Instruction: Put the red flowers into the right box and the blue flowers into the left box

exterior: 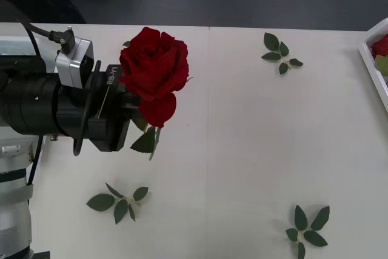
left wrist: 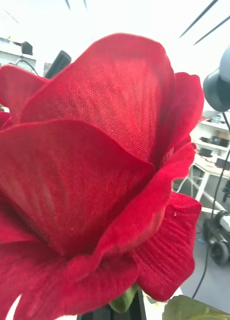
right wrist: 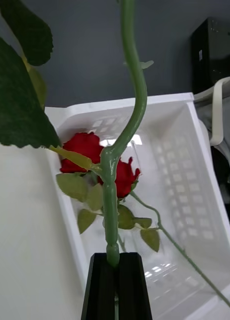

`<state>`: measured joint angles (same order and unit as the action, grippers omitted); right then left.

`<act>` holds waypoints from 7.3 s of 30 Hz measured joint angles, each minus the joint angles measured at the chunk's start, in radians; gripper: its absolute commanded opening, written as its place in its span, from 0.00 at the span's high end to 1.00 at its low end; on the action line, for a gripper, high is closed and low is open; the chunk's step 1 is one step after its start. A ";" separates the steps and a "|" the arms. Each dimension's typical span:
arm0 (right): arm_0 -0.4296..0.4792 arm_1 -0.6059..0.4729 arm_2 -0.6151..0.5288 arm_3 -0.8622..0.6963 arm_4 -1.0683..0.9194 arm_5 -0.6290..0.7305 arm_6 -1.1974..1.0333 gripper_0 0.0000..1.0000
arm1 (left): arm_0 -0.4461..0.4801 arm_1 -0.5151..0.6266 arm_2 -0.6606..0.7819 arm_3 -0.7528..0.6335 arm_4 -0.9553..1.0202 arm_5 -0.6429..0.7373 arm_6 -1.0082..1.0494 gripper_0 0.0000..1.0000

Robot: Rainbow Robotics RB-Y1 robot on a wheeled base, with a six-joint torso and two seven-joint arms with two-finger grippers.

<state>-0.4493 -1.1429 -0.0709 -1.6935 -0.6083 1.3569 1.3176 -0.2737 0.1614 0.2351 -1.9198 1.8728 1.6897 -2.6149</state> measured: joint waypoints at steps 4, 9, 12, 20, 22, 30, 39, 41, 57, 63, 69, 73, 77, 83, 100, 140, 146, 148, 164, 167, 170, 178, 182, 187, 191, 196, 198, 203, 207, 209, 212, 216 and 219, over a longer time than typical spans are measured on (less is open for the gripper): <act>0.062 -0.038 -0.010 0.121 -0.028 -0.174 0.121 1.00 | -0.009 -0.040 -0.008 -0.019 0.000 0.002 0.000 1.00; 0.109 -0.049 -0.009 0.289 -0.051 -0.392 0.248 1.00 | -0.048 -0.092 -0.008 -0.049 -0.019 0.003 0.003 1.00; 0.125 -0.049 0.005 0.365 -0.042 -0.490 0.313 1.00 | -0.071 -0.123 -0.015 -0.050 -0.055 -0.014 0.004 1.00; 0.128 -0.049 0.172 0.522 0.035 -0.729 0.360 1.00 | -0.082 -0.175 -0.101 -0.050 -0.175 -0.085 0.004 1.00; 0.128 -0.049 0.218 0.553 0.038 -0.794 0.360 1.00 | -0.082 -0.175 -0.116 -0.050 -0.208 -0.096 0.004 1.00; 0.128 -0.041 0.302 0.641 0.038 -0.893 0.360 0.84 | -0.090 -0.175 -0.168 -0.050 -0.263 -0.183 0.016 1.00; 0.128 -0.029 0.297 0.657 0.038 -0.898 0.358 0.20 | -0.107 -0.175 -0.178 -0.050 -0.264 -0.184 0.100 1.00; 0.128 -0.029 0.297 0.657 0.038 -0.914 0.356 0.20 | -0.107 -0.175 -0.177 -0.050 -0.259 -0.184 0.100 1.00; 0.128 -0.029 0.224 0.542 0.035 -0.774 0.331 0.20 | -0.107 -0.175 -0.177 -0.050 -0.252 -0.184 0.100 1.00; 0.128 -0.029 0.084 0.317 0.017 -0.419 0.331 0.20 | -0.107 -0.175 -0.177 -0.050 -0.252 -0.184 0.100 1.00; 0.129 -0.015 -0.005 0.110 -0.061 -0.154 0.331 0.20 | -0.107 -0.175 -0.177 -0.050 -0.252 -0.184 0.100 1.00; 0.157 0.001 -0.008 -0.041 -0.189 -0.171 0.331 0.20 | -0.107 -0.175 -0.177 -0.050 -0.252 -0.184 0.100 1.00; 0.260 0.001 -0.002 -0.183 -0.336 -0.367 0.331 0.20 | -0.107 -0.175 -0.177 -0.050 -0.252 -0.184 0.100 1.00; 0.460 0.022 -0.001 -0.253 -0.439 -0.690 0.463 0.20 | -0.107 -0.175 -0.177 -0.050 -0.252 -0.184 0.100 1.00; 0.691 0.040 0.226 -0.398 -0.657 -1.139 0.985 0.20 | -0.107 -0.175 -0.177 -0.050 -0.252 -0.184 0.100 1.00; 0.222 0.022 0.935 -0.603 -0.786 -1.303 1.012 0.20 | -0.107 -0.175 -0.177 -0.050 -0.252 -0.184 0.100 1.00; 0.165 0.103 0.977 -0.561 -0.786 -1.329 1.012 0.20 | -0.107 -0.175 -0.177 -0.050 -0.252 -0.184 0.100 1.00; 0.153 0.124 0.978 -0.542 -0.786 -1.329 1.012 0.20 | -0.107 -0.175 -0.177 -0.050 -0.252 -0.184 0.100 1.00; 0.121 0.160 0.978 -0.490 -0.786 -1.329 1.013 1.00 | -0.107 -0.175 -0.177 -0.050 -0.252 -0.184 0.100 1.00; 0.121 0.160 0.978 -0.490 -0.790 -1.329 1.013 1.00 | -0.107 -0.175 -0.177 -0.050 -0.252 -0.184 0.100 1.00; 0.121 0.160 0.978 -0.489 -0.796 -1.329 1.013 1.00 | -0.107 -0.175 -0.177 -0.050 -0.252 -0.184 0.100 1.00; 0.121 0.160 0.978 -0.488 -0.796 -1.330 1.013 1.00 | -0.107 -0.175 -0.177 -0.050 -0.252 -0.184 0.100 0.00; 0.121 0.160 0.978 -0.486 -0.796 -1.332 1.013 1.00 | -0.107 -0.175 -0.177 -0.050 -0.252 -0.184 0.100 0.00; 0.121 0.160 0.978 -0.484 -0.796 -1.351 1.013 1.00 | -0.107 -0.175 -0.177 -0.050 -0.252 -0.184 0.100 0.00; 0.121 0.160 0.978 -0.480 -0.796 -1.351 1.013 1.00 | -0.107 -0.175 -0.177 -0.050 -0.252 -0.184 0.100 0.00; 0.122 0.155 0.976 -0.477 -0.796 -1.378 1.013 1.00 | -0.107 -0.175 -0.177 -0.050 -0.252 -0.184 0.100 0.00; 0.122 0.140 0.970 -0.477 -0.796 -1.378 1.013 1.00 | -0.107 -0.175 -0.177 -0.050 -0.252 -0.184 0.100 0.00; 0.157 0.089 0.912 -0.477 -0.814 -1.396 1.013 1.00 | -0.084 -0.175 -0.177 -0.046 -0.280 -0.187 0.100 0.00; 0.258 0.063 0.814 -0.478 -0.813 -1.397 1.013 1.00 | -0.059 -0.175 -0.177 -0.063 -0.323 -0.236 0.100 0.00; 0.325 0.053 0.757 -0.482 -0.813 -1.396 1.013 1.00 | -0.049 -0.175 -0.175 -0.078 -0.326 -0.252 0.100 0.00; 0.433 0.041 0.665 -0.498 -0.812 -1.396 1.013 1.00 | -0.045 -0.175 -0.163 -0.091 -0.326 -0.263 0.100 0.00; 0.582 0.037 0.511 -0.536 -0.813 -1.360 1.013 1.00 | -0.045 -0.152 -0.116 -0.098 -0.326 -0.264 0.100 0.00; 0.695 0.037 0.342 -0.565 -0.817 -1.256 1.013 1.00 | -0.045 -0.101 -0.067 -0.113 -0.326 -0.264 0.101 0.00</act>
<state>0.2459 -1.1055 0.2713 -2.2586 -1.4255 0.1013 2.3302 -0.3187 0.0601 0.1681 -2.0326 1.5472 1.4261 -2.5142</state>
